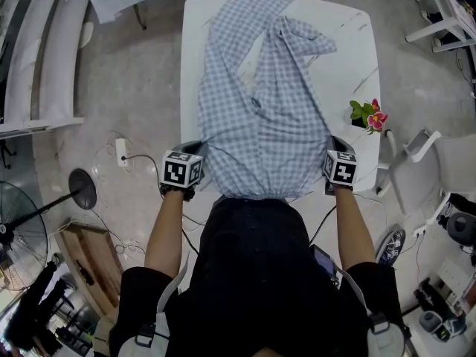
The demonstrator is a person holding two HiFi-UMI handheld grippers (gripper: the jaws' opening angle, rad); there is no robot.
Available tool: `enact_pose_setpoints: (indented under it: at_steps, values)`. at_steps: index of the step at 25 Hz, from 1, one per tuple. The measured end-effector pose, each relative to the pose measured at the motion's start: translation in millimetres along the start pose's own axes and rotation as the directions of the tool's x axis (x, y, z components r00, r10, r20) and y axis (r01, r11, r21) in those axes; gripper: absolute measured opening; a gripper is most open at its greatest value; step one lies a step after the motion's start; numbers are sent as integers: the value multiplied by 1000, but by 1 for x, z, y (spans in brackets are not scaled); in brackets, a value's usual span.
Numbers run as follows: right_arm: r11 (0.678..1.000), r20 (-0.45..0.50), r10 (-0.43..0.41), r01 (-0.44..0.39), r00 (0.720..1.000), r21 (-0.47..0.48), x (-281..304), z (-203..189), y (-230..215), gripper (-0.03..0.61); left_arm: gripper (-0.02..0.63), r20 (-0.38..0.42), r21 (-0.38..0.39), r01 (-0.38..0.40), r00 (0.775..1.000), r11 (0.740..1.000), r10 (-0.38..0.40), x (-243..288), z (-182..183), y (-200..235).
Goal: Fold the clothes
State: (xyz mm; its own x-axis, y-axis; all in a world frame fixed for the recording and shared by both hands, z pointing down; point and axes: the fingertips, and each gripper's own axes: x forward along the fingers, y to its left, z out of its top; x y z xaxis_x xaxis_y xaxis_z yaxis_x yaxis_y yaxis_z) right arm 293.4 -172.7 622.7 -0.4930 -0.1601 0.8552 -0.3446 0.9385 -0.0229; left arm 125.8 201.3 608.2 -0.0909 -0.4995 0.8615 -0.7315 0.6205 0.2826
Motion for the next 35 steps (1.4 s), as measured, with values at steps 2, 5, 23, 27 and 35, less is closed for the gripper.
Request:
enact_pose_setpoints:
  at_steps: [2, 5, 23, 27, 35]
  values:
    - [1000, -4, -7, 7, 1000, -3, 0, 1, 0, 8, 21, 4, 1, 19, 1000, 1000, -19, -1, 0, 1]
    - [1000, -6, -16, 16, 1000, -4, 0, 0, 0, 8, 21, 5, 24, 43, 999, 999, -43, -1, -2, -1]
    - [995, -17, -100, 100, 995, 5, 3, 3, 0, 8, 147, 38, 85, 190, 980, 978, -193, 0, 6, -1]
    - [995, 63, -96, 96, 993, 6, -11, 18, 14, 168, 146, 37, 73, 195, 979, 978, -198, -3, 5, 4]
    - [996, 188, 39, -24, 981, -83, -19, 67, 98, 190, 94, 46, 80, 198, 978, 977, -202, -5, 12, 9]
